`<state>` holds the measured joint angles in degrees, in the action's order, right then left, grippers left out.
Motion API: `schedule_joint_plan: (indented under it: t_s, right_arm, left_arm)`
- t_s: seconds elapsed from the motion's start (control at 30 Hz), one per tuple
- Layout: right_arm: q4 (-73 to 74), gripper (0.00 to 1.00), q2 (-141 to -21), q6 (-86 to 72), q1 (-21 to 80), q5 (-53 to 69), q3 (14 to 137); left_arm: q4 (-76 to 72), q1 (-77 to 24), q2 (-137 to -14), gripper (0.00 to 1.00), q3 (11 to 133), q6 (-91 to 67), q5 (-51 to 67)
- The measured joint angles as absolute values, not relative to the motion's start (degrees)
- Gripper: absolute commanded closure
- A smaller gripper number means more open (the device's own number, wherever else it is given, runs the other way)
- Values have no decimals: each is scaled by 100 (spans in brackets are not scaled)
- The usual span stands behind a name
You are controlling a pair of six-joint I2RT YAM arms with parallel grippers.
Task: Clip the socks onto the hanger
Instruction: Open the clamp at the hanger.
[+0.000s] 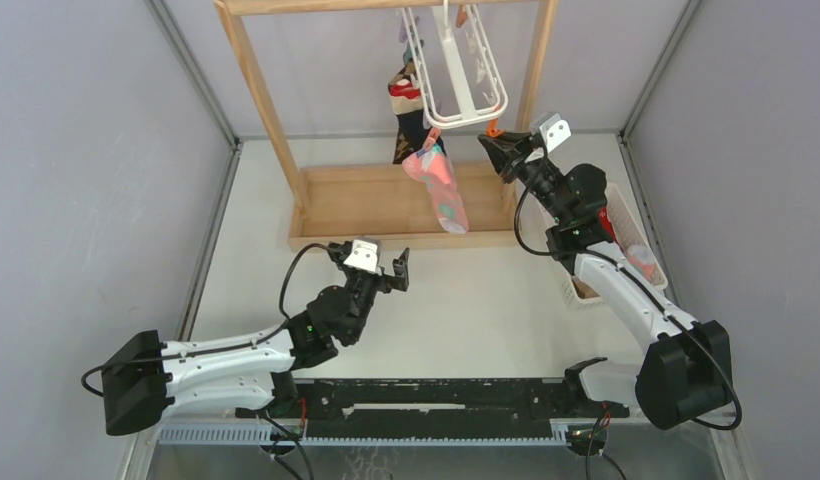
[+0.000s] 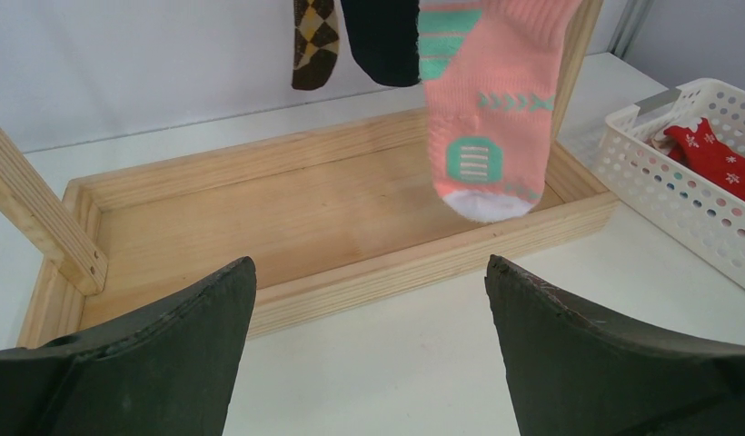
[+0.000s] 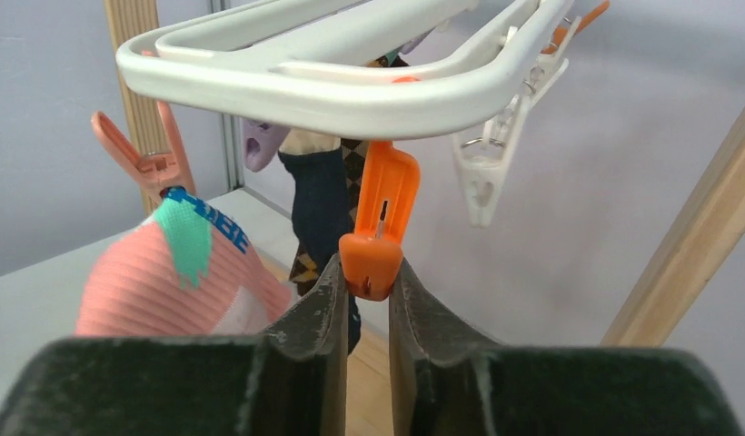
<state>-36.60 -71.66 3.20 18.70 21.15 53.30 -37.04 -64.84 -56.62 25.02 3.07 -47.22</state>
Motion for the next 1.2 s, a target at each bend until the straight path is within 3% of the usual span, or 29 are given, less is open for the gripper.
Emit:
schedule_joint_plan:
  t_s: [0.1,0.63,1.0,1.2]
  right_arm:
    - [-3684,100,-7164,290,1850,2139,5330]
    - [-3076,100,-6705,272,1977,1931,5330]
    - [-2502,100,-6224,333,2185,1662,5330]
    - [-2412,100,-6189,329,2185,1660,5330]
  left_arm:
    - [-3704,-6484,-5662,1,2502,307,-4724]
    - [-3258,-6484,-5384,0,2617,1,-4287]
    - [-2117,-6613,-5446,4,4950,-224,-3487]
    - [-1564,-6615,-6364,1,6473,-45,-2838]
